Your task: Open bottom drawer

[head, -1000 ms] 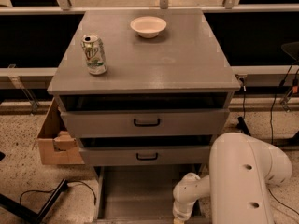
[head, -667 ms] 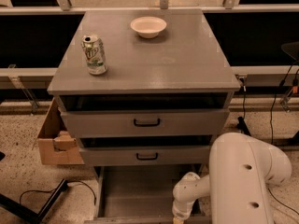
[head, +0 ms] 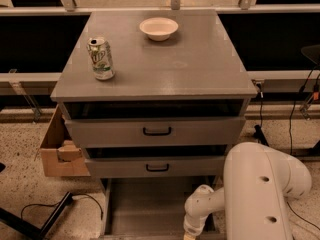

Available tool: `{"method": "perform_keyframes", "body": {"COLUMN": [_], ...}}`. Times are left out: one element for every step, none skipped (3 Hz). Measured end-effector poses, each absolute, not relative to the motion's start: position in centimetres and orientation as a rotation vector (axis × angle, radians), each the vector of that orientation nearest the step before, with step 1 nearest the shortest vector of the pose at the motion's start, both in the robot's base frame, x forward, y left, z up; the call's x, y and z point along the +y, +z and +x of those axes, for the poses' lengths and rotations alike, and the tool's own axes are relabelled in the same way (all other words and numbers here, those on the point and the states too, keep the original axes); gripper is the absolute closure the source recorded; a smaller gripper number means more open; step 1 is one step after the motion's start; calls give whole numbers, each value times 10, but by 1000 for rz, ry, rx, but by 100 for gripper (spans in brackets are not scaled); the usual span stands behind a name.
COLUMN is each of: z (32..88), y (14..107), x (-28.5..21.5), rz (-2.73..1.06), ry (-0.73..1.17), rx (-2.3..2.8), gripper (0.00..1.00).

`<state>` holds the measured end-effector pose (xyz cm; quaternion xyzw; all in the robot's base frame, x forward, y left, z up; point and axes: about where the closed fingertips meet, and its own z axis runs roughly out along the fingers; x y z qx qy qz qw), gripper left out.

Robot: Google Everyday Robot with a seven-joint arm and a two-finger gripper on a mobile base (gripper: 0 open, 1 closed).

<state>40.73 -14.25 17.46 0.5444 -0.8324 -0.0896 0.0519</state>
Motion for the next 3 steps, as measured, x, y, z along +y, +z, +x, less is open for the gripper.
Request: {"method": "perform_keyframes", "body": {"z": [406,393,351], "y": [174,167,159], "x": [-142,-144,-142], "rz": [1655,1646,1606], "ry": [-274,-322,-405], "rx": [-2530,-2530,-2536], "gripper": [0,0,18]}}
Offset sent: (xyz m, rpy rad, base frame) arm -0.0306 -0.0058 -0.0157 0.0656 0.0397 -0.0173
